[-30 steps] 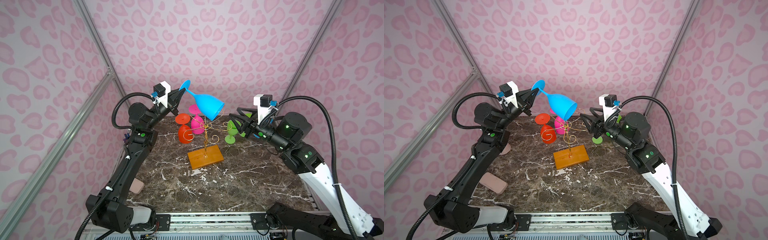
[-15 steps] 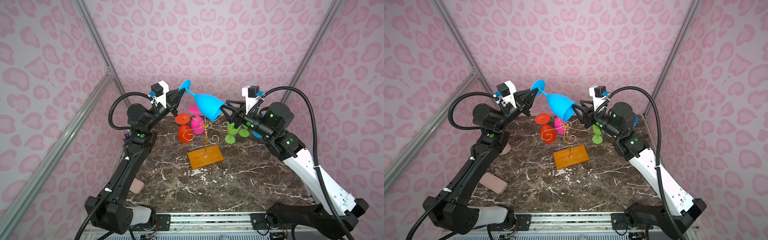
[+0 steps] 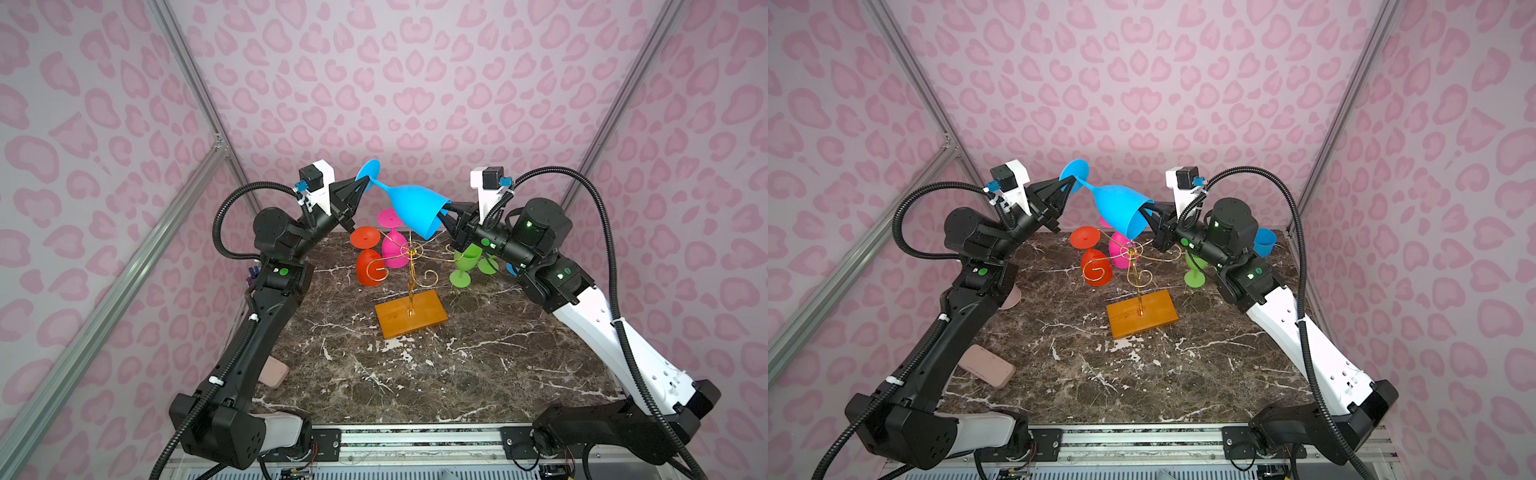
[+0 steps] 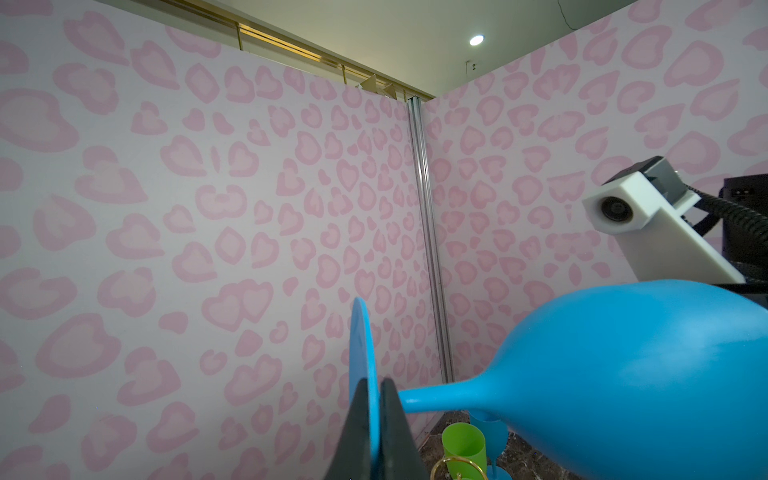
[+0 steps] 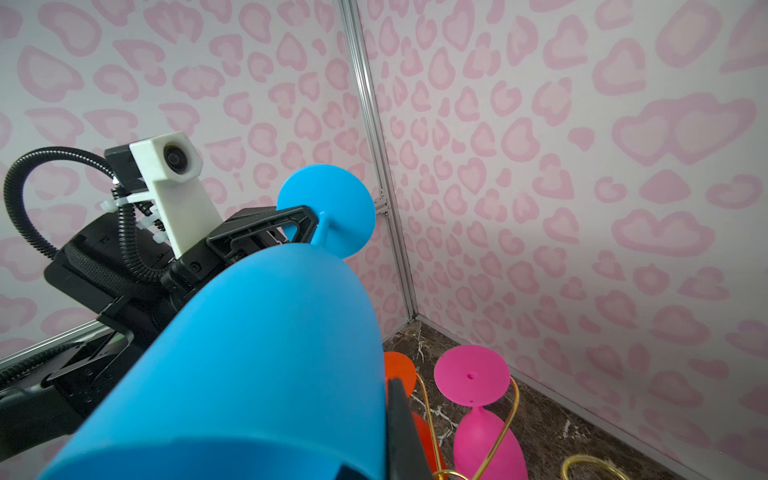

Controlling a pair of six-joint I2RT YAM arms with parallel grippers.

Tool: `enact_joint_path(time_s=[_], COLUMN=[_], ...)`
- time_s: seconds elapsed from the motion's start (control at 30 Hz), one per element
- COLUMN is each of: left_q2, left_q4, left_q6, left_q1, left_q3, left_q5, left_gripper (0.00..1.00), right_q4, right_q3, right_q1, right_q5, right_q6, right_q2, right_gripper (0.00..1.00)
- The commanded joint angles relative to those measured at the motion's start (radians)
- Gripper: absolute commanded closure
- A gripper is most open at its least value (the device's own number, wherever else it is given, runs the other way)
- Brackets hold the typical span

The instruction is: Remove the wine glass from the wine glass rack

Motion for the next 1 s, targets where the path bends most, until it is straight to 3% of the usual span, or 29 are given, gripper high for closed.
enact_joint_path(time_s=[0.0, 0.2, 0.27, 0.37, 0.63, 0.97], left_q2=[0.001, -0.008, -0.017, -0.03, -0.082, -0.137], left_q4=[0.043, 0.034, 0.034, 0.034, -0.004, -0.026], left_q6=[-0.029, -0.048, -0.047, -0.031, 0.053, 0.062], left_q1=[0.0, -0.001, 0.0, 0.0, 0.006, 0.062], left_q3=[-0.001, -0.008, -0.018, -0.033, -0.09, -0.094], left_q5=[0.009, -0.023, -0.047, -0.076, -0.199, -0.357], left_gripper=[0.93, 0.71, 0.54, 0.4, 0.26, 0.08], right_q4=[0.032, -0.013, -0.04, -0.077, -0.307, -0.649], right_q3=[0.004, 0.008, 0.015, 0.024, 0.049, 0.0], right_q1=[0.006, 0.005, 0.003, -0.005, -0.115, -0.314], right_q5=[-0.009, 0.049, 0.076, 0.116, 0.231, 0.402], right_q6=[0.011, -0.002, -0.011, -0.018, -0.053, -0.106], right_q2=[-0.001, -0.032, -0.047, -0.078, -0.216, -0.423], right_gripper=[1.0, 1.0, 1.0, 1.0, 1.0, 1.0])
